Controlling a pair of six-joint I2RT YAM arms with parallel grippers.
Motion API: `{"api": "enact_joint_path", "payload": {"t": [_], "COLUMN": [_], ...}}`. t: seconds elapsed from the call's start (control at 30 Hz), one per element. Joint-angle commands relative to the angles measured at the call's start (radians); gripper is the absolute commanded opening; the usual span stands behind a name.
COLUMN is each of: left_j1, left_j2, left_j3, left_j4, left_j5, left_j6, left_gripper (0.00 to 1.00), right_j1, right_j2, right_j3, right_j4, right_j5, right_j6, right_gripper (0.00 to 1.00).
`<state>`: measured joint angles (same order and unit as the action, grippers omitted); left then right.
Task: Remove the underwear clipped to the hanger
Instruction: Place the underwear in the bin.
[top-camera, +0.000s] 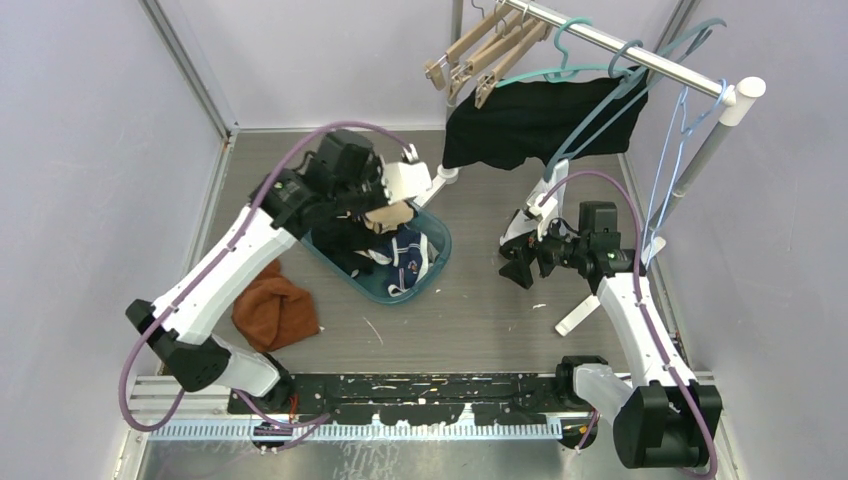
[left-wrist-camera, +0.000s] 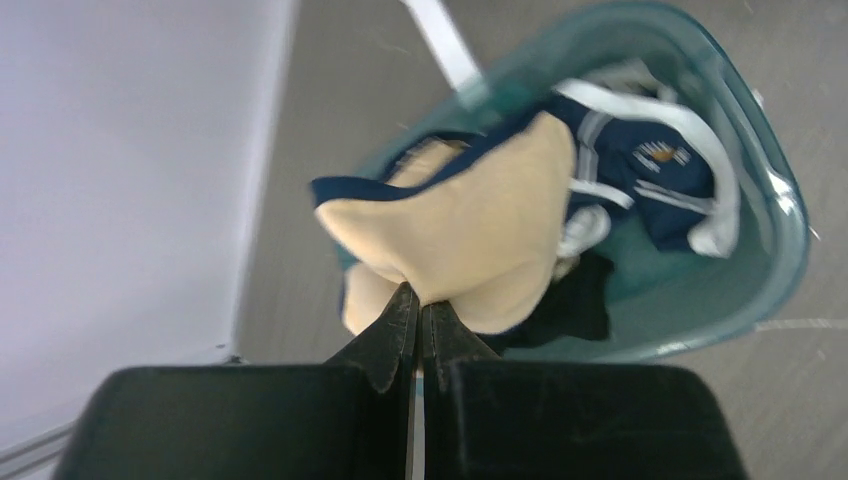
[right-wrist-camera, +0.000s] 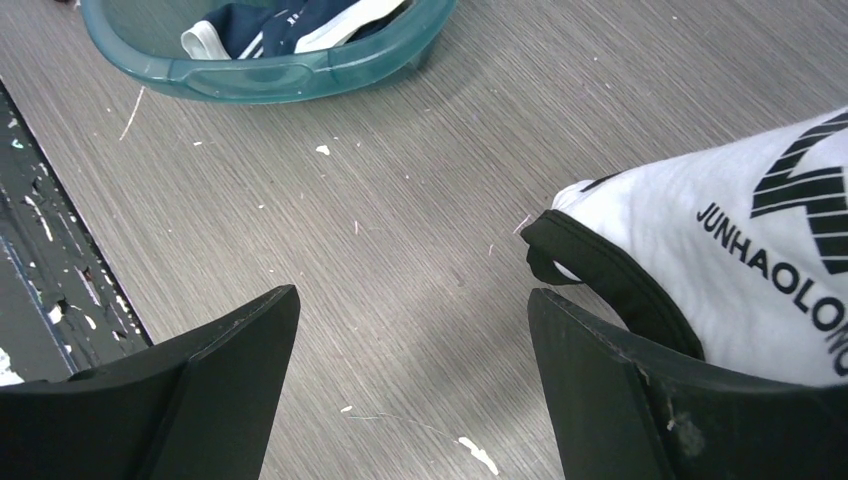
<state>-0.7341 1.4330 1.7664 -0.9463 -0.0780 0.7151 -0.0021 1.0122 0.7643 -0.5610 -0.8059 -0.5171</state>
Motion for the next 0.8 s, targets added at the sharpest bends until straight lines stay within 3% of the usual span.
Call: {"api": "enact_joint_path", "payload": {"t": [0.0, 0.1, 0.23, 0.43, 0.6, 0.77], "left_j1": [0.000, 0.001, 0.001, 0.001, 0.003, 0.024], "left_j2": [-0.009, 0.010, 0.085, 0.172, 0.102, 0.049], "left_j3": [-0.194, -0.312, -0.430, -0.446, -0.421, -0.345], "left_j4": [0.032, 0.065, 0.169, 0.205, 0.215, 0.173], "left_j5": [0.083, 0.134, 0.137, 0.074, 0.078, 0.082], "left_j6": [-0.013, -0.045, -0.064, -0.072, -0.066, -0.044], "left_gripper": [0.00, 0.00, 0.13, 0.33, 0.60, 0.96], "right_j1": [-0.003, 0.000, 0.023, 0.125, 0.202, 0.204], "right_j2": [-0.031, -0.032, -0.031, -0.042, -0.096, -0.097], "right_j3": [0.035, 0.079, 0.166, 0.242, 0.288, 0.435], "right_j4": [0.017, -0.016, -0.099, -0.194, -0.170, -0.186], "right_j5": [-0.052, -0.072, -0.081, 0.003, 0.129, 0.189], "right_j6": [0.002, -0.005, -0.061, -0.105, -0.055, 0.012], "right_gripper": [0.90, 0.90, 0.90, 0.90, 0.90, 0.89]}}
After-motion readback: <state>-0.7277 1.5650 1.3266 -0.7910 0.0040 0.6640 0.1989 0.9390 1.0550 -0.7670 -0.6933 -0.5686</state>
